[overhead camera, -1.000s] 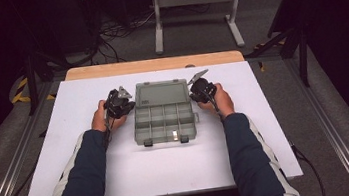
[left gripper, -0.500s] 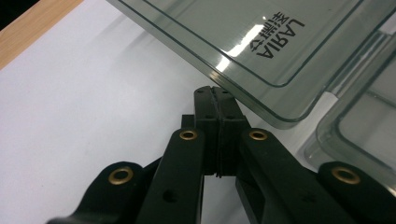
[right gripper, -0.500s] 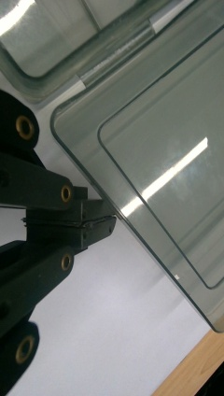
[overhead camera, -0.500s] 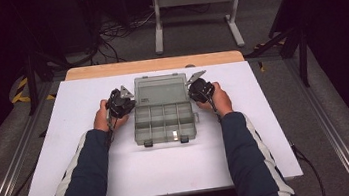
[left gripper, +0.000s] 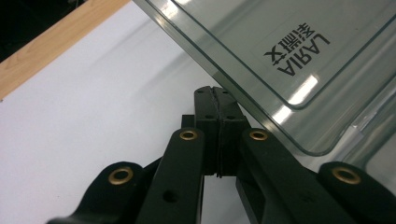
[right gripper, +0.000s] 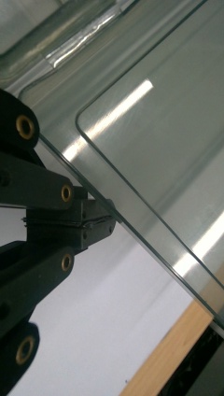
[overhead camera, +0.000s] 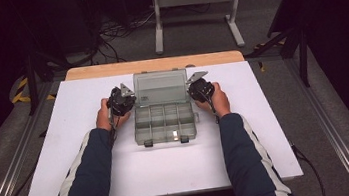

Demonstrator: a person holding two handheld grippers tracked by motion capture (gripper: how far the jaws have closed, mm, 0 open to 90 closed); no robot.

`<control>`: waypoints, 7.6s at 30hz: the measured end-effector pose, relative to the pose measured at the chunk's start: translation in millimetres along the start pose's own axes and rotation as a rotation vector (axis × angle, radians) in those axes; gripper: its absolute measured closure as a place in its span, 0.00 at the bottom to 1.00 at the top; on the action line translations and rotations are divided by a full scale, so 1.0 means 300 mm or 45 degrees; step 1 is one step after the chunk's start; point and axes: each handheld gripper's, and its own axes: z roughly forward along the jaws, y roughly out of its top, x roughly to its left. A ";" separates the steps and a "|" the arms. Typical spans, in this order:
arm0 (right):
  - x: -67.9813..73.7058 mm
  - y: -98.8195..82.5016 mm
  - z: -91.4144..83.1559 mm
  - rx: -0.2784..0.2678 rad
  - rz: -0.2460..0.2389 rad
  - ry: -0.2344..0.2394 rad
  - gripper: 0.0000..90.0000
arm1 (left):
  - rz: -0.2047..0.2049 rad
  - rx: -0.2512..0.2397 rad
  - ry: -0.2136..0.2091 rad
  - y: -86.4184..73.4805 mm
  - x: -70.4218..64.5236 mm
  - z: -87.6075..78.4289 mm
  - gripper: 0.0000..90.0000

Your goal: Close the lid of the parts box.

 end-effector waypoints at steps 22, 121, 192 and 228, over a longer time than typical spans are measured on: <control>0.008 0.030 -0.062 -0.212 -0.011 -0.191 1.00 | 0.001 -0.131 0.066 0.033 0.000 -0.052 1.00; 0.053 0.124 -0.275 -0.404 0.010 -0.275 1.00 | 0.126 -0.250 0.199 0.156 -0.021 -0.248 1.00; 0.150 0.028 -0.353 -0.387 -0.002 -0.185 1.00 | 0.244 -0.242 0.131 0.071 -0.099 -0.312 0.99; 0.235 -0.045 -0.394 -0.423 -0.064 -0.004 0.99 | 0.266 -0.273 -0.010 -0.026 -0.175 -0.347 0.98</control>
